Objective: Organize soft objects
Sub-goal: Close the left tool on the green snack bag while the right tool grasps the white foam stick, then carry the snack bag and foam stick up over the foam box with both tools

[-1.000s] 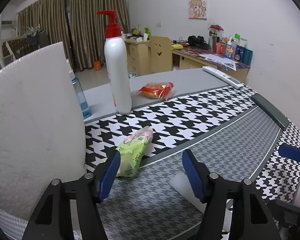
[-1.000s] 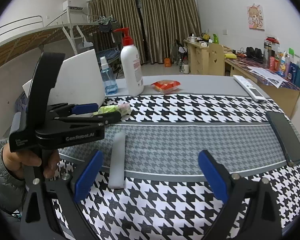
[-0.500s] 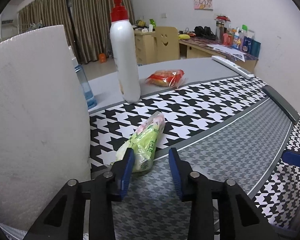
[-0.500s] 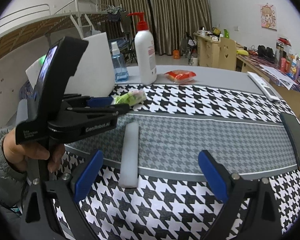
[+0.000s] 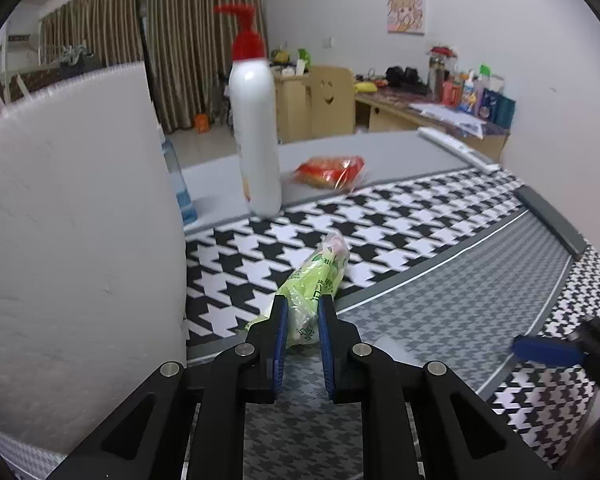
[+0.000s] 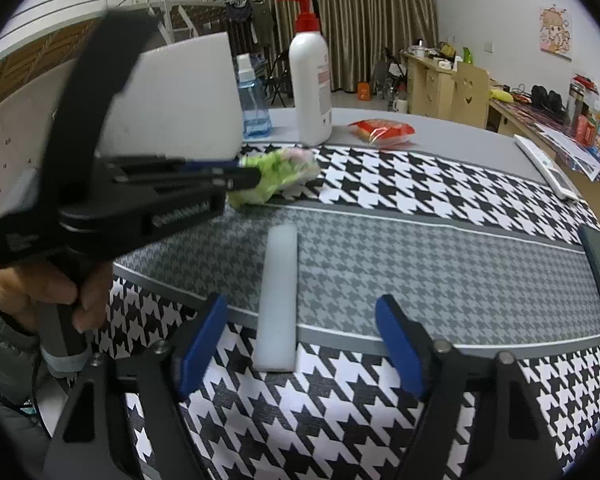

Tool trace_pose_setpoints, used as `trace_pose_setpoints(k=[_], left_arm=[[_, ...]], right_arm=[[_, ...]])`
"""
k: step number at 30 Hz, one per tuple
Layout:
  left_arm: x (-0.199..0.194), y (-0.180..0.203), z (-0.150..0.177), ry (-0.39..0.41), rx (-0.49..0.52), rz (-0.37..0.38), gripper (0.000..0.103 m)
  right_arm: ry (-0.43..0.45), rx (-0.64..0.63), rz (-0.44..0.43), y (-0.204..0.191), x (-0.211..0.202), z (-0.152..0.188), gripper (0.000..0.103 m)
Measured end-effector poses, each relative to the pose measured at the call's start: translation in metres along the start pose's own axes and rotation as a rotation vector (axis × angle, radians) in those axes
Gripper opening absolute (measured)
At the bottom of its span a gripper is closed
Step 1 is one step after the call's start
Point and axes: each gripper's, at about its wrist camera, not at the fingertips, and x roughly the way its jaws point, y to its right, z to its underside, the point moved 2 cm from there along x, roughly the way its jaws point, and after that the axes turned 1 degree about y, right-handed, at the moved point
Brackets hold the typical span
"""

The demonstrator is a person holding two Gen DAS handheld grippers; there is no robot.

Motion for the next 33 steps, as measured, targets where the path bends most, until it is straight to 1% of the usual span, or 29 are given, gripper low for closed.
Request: trace_pose_setpoints(k=[1,5,9,11,13,15,17,19,21,22,26,29,33], left_arm=[[-0.004,0.001,-0.001,0.011,0.001,0.005,0.016],[-0.012,0.004,0.000,0.023,-0.004,0.030,0.016],[-0.021,0.006,0.000,0.040,0.001,0.036,0.016],[-0.027,0.007,0.000,0.055,0.008,0.036,0.016],[-0.033,0.006,0.000,0.067,0.006,0.040,0.016],[-0.036,0.005,-0.001,0.074,0.001,0.040,0.016],[-0.039,0.004,-0.001,0.081,-0.004,0.042,0.016],[-0.043,0.004,0.000,0.090,0.000,0.042,0.016],[-0.047,0.005,0.001,0.098,0.004,0.043,0.016],[-0.049,0.005,0.001,0.100,0.004,0.043,0.016],[-0.055,0.003,0.002,0.109,0.001,0.038,0.016],[-0.061,0.001,0.002,0.119,-0.003,0.032,0.016],[-0.072,0.001,0.004,0.136,-0.008,0.035,0.016]], right_arm=[[-0.006,-0.006,0.003,-0.001,0.001,0.000,0.073],[-0.023,-0.014,-0.003,-0.007,0.004,0.000,0.065],[-0.044,-0.036,0.023,-0.014,0.008,0.001,0.059],[-0.053,-0.040,0.032,-0.014,0.009,0.002,0.049],[-0.067,-0.036,0.025,-0.015,0.011,0.003,0.043],[-0.080,-0.040,0.029,-0.016,0.014,0.004,0.041],[-0.081,-0.047,0.033,-0.018,0.013,0.005,0.034],[-0.081,-0.048,0.036,-0.019,0.014,0.005,0.032],[-0.081,-0.055,0.056,-0.020,0.014,0.005,0.027],[-0.083,-0.054,0.045,-0.020,0.014,0.005,0.024],[-0.079,-0.063,0.060,-0.024,0.014,0.007,0.023],[-0.073,-0.046,0.050,-0.023,0.012,0.006,0.017],[-0.046,-0.030,0.037,-0.022,-0.001,0.001,0.017]])
